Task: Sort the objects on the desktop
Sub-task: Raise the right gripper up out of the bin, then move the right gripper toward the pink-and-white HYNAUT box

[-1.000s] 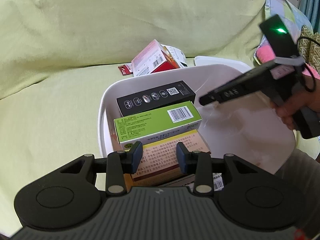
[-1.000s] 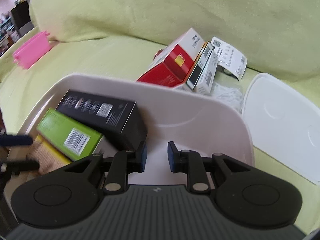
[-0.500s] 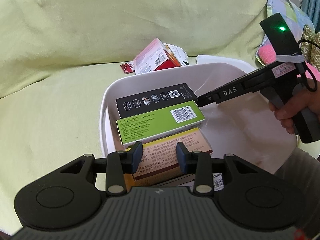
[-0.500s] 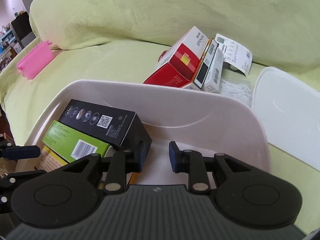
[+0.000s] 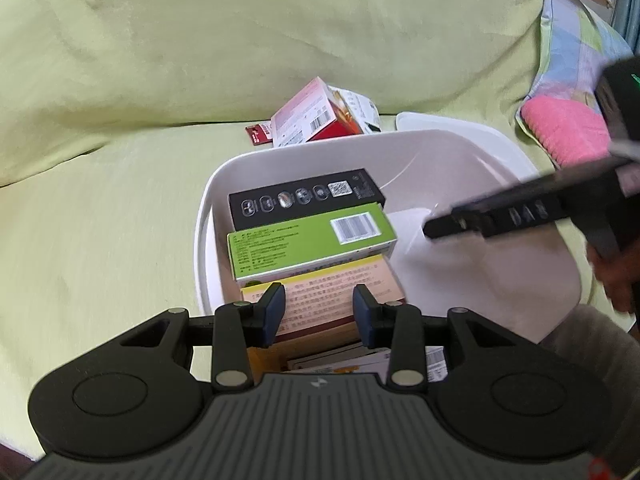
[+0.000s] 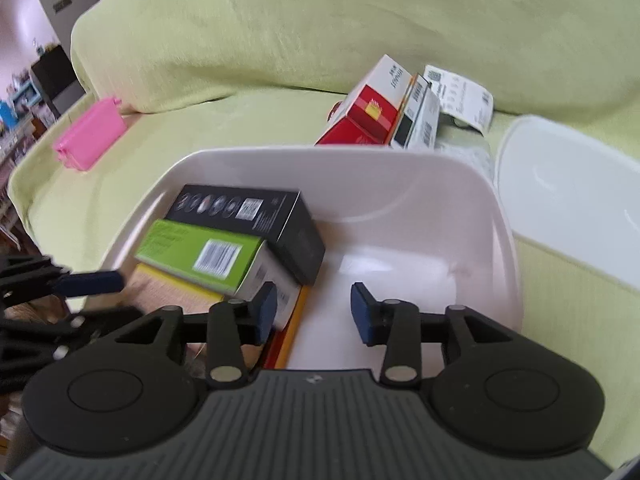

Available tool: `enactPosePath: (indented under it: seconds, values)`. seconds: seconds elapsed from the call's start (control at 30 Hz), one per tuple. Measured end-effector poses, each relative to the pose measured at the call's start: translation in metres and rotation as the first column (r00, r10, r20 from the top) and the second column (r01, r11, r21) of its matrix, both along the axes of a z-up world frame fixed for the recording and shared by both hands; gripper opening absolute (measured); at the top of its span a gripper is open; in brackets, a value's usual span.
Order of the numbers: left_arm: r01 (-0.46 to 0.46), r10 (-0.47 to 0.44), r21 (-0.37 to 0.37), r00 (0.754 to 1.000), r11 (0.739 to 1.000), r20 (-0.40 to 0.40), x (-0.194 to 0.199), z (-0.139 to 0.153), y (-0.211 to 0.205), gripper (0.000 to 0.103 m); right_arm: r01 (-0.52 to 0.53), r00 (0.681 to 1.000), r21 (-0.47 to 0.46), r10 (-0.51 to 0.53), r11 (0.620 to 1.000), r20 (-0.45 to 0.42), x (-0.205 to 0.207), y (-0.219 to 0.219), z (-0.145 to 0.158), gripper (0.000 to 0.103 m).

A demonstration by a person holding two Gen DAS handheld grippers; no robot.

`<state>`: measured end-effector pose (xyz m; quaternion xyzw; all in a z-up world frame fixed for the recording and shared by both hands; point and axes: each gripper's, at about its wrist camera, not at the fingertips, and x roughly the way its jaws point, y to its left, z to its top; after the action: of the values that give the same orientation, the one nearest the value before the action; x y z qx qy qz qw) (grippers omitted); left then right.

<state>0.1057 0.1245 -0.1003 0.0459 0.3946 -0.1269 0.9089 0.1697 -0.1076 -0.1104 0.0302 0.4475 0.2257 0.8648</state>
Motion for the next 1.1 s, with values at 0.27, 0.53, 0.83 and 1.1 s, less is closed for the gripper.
enactPosePath:
  seconds: [0.27,0.53,0.83,1.1]
  values:
    - [-0.022,0.022,0.001,1.0,1.0,0.013,-0.016,0.018,-0.014,0.044,0.012,1.0,0.026,-0.012,1.0,0.005,-0.034,-0.009,0.012,0.047]
    - [-0.068,0.069,-0.031,0.997,0.997,0.038,-0.041,0.034,-0.025,0.06,0.041,0.996,0.067,-0.046,0.997,0.071,-0.065,-0.02,0.035,0.081]
    - [-0.119,0.128,-0.089,0.986,0.989,0.107,-0.076,0.053,-0.025,0.088,0.097,0.984,0.105,-0.111,0.99,0.138,-0.106,-0.04,0.064,0.102]
    - [-0.057,0.069,-0.079,0.986,0.995,0.151,-0.101,0.065,-0.042,0.091,0.147,0.954,0.113,-0.171,0.983,0.247,-0.149,-0.06,0.093,0.102]
